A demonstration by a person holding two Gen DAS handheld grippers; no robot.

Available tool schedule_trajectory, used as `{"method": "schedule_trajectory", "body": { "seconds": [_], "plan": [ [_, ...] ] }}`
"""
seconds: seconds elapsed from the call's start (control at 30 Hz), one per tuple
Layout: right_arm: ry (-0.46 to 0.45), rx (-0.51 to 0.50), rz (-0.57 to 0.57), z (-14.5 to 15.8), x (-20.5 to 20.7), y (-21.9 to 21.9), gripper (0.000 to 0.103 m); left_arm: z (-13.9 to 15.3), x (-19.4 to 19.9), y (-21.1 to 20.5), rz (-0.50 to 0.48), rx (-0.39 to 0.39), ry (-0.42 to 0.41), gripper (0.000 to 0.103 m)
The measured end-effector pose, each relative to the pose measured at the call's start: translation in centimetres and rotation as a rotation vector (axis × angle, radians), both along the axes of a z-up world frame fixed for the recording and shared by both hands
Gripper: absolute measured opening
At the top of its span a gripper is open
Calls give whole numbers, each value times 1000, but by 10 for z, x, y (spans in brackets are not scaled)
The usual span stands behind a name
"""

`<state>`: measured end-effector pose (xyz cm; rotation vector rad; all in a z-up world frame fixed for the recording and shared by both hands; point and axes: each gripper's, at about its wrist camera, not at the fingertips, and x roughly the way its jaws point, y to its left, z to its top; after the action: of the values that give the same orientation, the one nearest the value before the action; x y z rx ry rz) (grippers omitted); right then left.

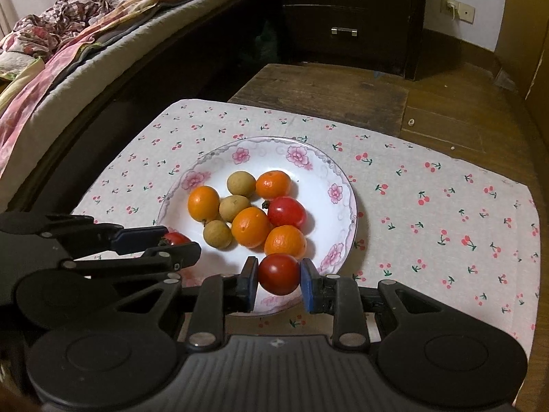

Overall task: Organize fruits
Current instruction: 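Carry both red tomatoes in the two tools toward the white bowl, then open the left tool over the bowl while the right tool releases its tomato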

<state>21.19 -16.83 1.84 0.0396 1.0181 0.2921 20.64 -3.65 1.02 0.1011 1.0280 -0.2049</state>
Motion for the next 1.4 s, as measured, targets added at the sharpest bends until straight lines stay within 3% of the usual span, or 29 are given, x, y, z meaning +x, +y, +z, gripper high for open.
{"method": "schedule_trajectory", "body": {
  "seconds": [0.6,1.27,1.4],
  "plan": [
    [1,27,-26,-7,12,-3,29,-8,9,1,14,-5,18,34],
    [-7,17,-57,7,-7,-9,35,10,-13,7,18,14,-37,51],
    [-12,4,-65,14,-23,-11,35,17,-29,11,28,25,-59,64]
  ]
}}
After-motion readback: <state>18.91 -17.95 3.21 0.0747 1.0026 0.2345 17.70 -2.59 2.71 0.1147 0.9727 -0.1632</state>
